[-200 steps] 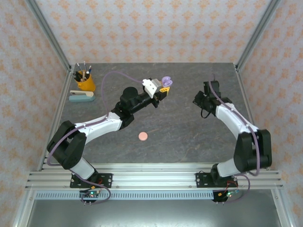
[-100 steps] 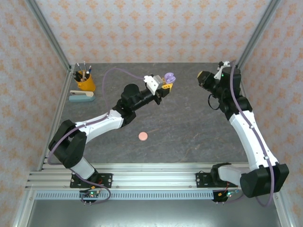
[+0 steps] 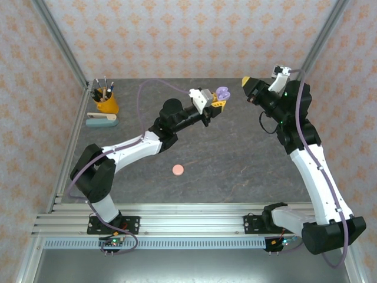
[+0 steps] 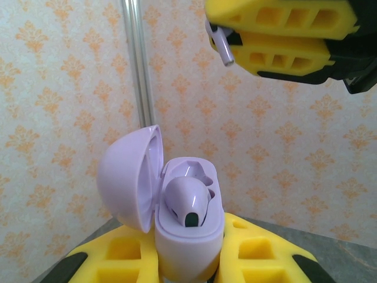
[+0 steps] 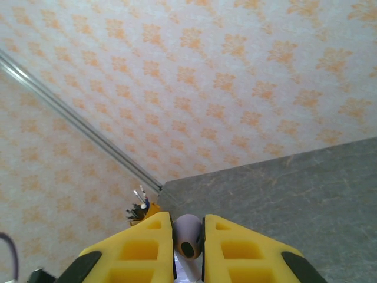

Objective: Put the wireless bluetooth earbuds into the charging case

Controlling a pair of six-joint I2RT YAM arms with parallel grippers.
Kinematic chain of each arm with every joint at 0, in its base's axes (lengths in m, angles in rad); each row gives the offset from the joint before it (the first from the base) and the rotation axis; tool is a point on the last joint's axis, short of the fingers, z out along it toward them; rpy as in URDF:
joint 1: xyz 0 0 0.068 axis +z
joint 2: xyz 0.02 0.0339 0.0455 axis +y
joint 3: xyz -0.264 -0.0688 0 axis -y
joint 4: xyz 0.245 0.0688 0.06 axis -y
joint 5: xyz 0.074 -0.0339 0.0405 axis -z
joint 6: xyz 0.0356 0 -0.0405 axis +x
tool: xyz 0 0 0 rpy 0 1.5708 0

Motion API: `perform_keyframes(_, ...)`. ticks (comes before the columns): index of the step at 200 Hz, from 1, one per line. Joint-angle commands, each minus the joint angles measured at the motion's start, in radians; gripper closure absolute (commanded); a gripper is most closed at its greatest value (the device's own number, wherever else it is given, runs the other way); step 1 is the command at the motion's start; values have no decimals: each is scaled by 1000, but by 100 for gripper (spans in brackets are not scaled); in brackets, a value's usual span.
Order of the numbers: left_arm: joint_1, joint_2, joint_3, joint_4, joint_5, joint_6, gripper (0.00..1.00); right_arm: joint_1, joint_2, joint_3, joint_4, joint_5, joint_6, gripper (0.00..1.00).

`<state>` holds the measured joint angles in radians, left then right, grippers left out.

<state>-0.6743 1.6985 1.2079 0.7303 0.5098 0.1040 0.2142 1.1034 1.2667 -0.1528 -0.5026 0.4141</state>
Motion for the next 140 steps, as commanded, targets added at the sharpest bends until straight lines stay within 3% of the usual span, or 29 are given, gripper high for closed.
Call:
perform_keyframes(1,-8,18,52,-2,27,-12,100,25,-28,-19,93,-29,-11,84)
perform_keyframes(140,-13,12,70,-30,29,-13,100,99,12,-67,88,-58,-53,85)
